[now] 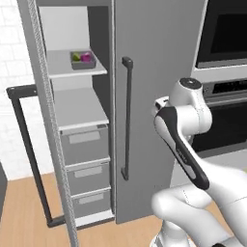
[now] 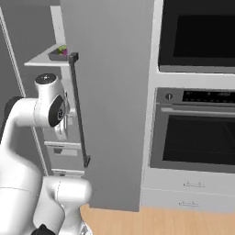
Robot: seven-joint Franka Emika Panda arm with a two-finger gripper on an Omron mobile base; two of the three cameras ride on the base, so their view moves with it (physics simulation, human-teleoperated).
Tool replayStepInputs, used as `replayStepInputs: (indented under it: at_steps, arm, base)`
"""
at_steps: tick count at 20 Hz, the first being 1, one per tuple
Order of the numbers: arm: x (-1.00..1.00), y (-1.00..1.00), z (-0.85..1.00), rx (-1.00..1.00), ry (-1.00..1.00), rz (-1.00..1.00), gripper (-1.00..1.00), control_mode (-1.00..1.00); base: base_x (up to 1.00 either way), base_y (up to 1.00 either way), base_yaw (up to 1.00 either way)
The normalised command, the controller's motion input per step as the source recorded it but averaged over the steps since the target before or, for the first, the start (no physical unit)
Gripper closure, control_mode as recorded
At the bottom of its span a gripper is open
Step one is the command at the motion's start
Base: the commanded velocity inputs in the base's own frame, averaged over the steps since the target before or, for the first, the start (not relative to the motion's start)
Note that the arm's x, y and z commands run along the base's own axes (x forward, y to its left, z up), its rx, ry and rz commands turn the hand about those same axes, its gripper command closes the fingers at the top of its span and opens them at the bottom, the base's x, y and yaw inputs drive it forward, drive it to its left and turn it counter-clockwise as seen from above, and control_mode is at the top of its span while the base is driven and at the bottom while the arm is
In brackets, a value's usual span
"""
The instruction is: Take the meat container that has the shrimp and place it on the second highest rack of the freezer. Then take the vegetable container that has the onion and lemon wedge and place it on the highest rack of the freezer.
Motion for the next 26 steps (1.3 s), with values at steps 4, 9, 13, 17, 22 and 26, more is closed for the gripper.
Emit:
replayStepInputs:
  at_steps: [4, 9, 13, 17, 22, 26]
  arm:
    - [0.0, 0.0, 0.0, 0.0, 0.0, 0.0, -1.0, 1.0]
    - [0.0, 0.0, 0.0, 0.0, 0.0, 0.0, -1.0, 1.0]
    - [0.0, 0.0, 0.0, 0.0, 0.0, 0.0, -1.0, 1.0]
    - [0.0, 0.0, 0.0, 0.0, 0.0, 0.0, -1.0, 1.0]
    - [0.0, 0.0, 0.0, 0.0, 0.0, 0.0, -1.0, 1.0]
    - [0.0, 0.0, 0.0, 0.0, 0.0, 0.0, -1.0, 1.0]
  base:
    - [0.27, -1.0, -0.06]
    - [0.33, -1.0, -0.06]
    - [0.19, -1.0, -0.07]
    - [0.29, -1.0, -0.04]
    - [0.5, -1.0, -0.01]
    - [0.52, -1.0, 0.0]
